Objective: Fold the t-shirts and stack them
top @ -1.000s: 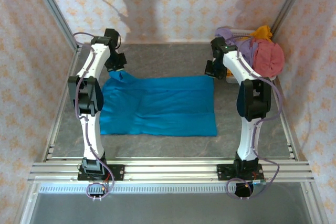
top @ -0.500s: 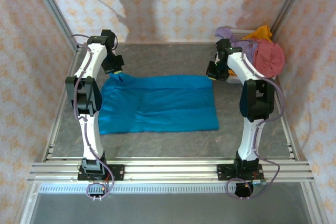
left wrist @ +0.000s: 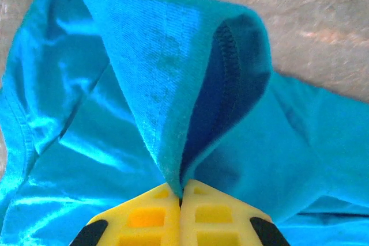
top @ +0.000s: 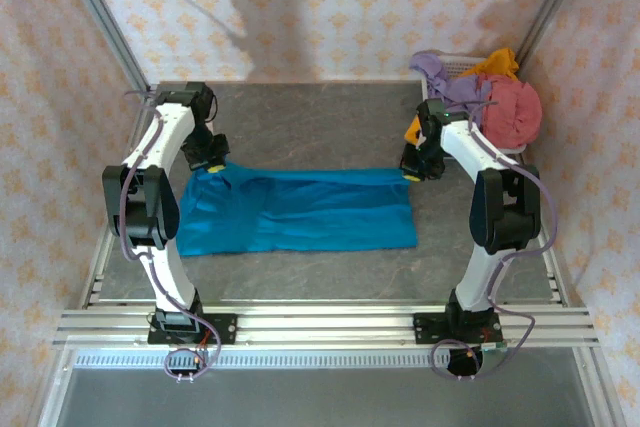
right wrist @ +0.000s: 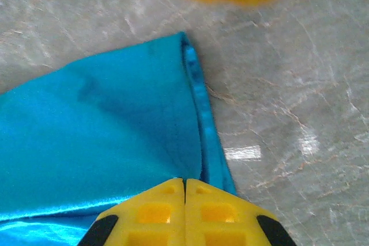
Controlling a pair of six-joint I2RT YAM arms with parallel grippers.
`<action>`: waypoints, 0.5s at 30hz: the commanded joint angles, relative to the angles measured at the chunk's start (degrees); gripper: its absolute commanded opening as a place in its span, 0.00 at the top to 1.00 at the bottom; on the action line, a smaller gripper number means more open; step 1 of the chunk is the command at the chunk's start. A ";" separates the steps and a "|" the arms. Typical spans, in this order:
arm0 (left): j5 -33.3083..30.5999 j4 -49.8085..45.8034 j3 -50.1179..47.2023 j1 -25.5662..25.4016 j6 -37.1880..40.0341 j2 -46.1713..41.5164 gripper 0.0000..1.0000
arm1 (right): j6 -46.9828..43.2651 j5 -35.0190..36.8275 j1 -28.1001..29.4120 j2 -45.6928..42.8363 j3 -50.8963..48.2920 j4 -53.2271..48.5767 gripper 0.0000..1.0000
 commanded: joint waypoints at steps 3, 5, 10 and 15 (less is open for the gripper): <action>-0.54 0.13 -5.90 -0.13 0.43 -2.41 1.00 | 1.53 2.99 0.16 -2.77 -4.41 -1.77 1.00; -0.31 1.05 -8.30 -0.13 0.30 -2.69 1.00 | 2.04 2.72 0.20 -2.83 -5.90 -1.53 1.00; 1.81 2.55 -12.96 -0.11 0.27 -2.20 1.00 | 3.17 3.97 0.64 -3.35 -7.62 -3.06 0.77; 3.26 4.47 -17.47 -0.13 -0.31 -3.41 0.66 | 3.67 4.67 2.19 -7.99 -6.51 -6.23 0.69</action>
